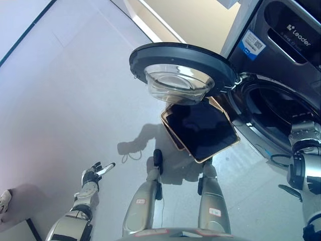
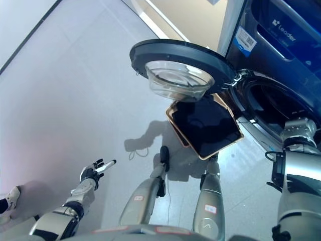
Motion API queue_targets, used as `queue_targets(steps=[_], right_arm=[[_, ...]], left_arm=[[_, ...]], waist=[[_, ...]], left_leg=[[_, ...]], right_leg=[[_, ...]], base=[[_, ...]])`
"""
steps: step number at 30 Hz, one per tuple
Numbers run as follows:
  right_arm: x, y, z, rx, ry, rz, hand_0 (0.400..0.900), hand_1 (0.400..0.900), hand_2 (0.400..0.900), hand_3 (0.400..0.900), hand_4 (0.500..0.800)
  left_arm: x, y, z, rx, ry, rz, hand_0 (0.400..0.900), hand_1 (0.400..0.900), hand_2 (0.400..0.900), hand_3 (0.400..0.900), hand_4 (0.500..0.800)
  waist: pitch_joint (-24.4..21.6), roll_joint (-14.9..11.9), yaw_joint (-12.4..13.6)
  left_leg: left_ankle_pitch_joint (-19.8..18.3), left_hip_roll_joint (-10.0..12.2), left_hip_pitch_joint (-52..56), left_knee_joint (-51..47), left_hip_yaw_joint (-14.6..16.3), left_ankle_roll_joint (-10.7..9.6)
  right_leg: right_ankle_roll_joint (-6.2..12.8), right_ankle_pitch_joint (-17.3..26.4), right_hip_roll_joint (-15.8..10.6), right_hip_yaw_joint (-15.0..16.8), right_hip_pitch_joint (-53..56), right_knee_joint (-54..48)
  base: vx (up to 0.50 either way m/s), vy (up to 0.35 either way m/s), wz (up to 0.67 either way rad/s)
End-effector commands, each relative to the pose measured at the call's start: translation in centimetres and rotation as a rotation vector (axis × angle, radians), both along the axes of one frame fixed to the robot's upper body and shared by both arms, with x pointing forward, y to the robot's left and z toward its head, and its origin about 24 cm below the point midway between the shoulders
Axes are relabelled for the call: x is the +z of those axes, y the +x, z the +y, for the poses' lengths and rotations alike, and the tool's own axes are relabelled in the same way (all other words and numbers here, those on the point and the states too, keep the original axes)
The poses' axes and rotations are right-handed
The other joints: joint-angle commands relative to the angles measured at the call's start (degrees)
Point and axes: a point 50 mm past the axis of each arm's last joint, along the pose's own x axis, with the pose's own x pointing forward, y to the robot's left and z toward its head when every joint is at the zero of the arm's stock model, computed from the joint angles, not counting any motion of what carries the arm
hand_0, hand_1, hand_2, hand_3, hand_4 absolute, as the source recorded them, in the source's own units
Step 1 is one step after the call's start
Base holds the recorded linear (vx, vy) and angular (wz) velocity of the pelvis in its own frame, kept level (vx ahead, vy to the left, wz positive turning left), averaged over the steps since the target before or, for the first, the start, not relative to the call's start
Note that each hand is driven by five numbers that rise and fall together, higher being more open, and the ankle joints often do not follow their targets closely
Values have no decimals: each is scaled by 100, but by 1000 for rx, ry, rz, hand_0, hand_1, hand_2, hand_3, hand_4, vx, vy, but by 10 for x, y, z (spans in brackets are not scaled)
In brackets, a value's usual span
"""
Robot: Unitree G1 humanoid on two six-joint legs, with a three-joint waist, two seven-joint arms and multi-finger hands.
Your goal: Put the clothes in the basket into the washing machine.
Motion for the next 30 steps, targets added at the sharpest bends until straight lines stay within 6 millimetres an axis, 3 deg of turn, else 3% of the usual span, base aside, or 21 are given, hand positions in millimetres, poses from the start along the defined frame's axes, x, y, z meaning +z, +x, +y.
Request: queue_targets(steps=[1,6,14,19,22,24,25,30], right_arm=[[40,-9,-21,-73,-182,-40,900,900,900,900,800],[16,-8,-13,-17,-205,49,900,900,900,900,800],[-32,-6,13,198,-362,269,900,900,900,900,800],[-86,-11,53,390,-437,402,900,900,900,900,800],[-122,-26,75,530,-513,547,900,900,900,900,800],[-129,-27,86,603,-574,594,900,900,900,900,800],[-140,-33,98,700,-684,684,900,900,900,900,800],[-160,-49,106,912,-1029,970,900,900,900,900,800]], left_arm=[[11,-5,34,68,127,3,900,900,900,900,800],[20,5,39,79,148,-41,900,900,900,900,800],[33,15,50,108,144,-107,900,900,900,900,800],[40,23,50,104,143,-150,900,900,900,900,800],[42,23,53,86,159,-154,900,900,900,900,800],[42,21,55,81,167,-144,900,900,900,900,800],[44,21,58,64,187,-140,900,900,900,900,800],[41,12,63,48,219,-104,900,900,900,900,800]], waist=[[-320,-98,-116],[-306,-130,-150],[-296,-434,-256],[-303,-677,-380],[-374,-809,-408],[-401,-852,-426],[-499,-921,-434],[-830,-1051,-442]], left_leg=[[335,447,0,-284,-224,-641],[279,404,104,-245,-228,-621],[58,414,219,104,-291,-555],[-133,411,352,394,-363,-472],[-220,409,542,454,-396,-434],[-236,407,630,445,-407,-424],[-290,401,794,424,-424,-394],[-415,374,1182,343,-410,-328]], right_leg=[[246,-627,-84,252,-92,1056],[255,-620,-105,259,24,1044],[285,-511,-151,190,451,806],[284,-488,-171,169,802,749],[299,-521,-200,118,1112,701],[310,-524,-208,101,1234,650],[338,-510,-232,75,1413,575],[405,-485,-290,17,1805,394]], base=[[14,36,-1],[5,14,-1],[0,0,0],[33,25,3],[65,33,5],[55,39,1],[79,50,2],[90,60,-1]])
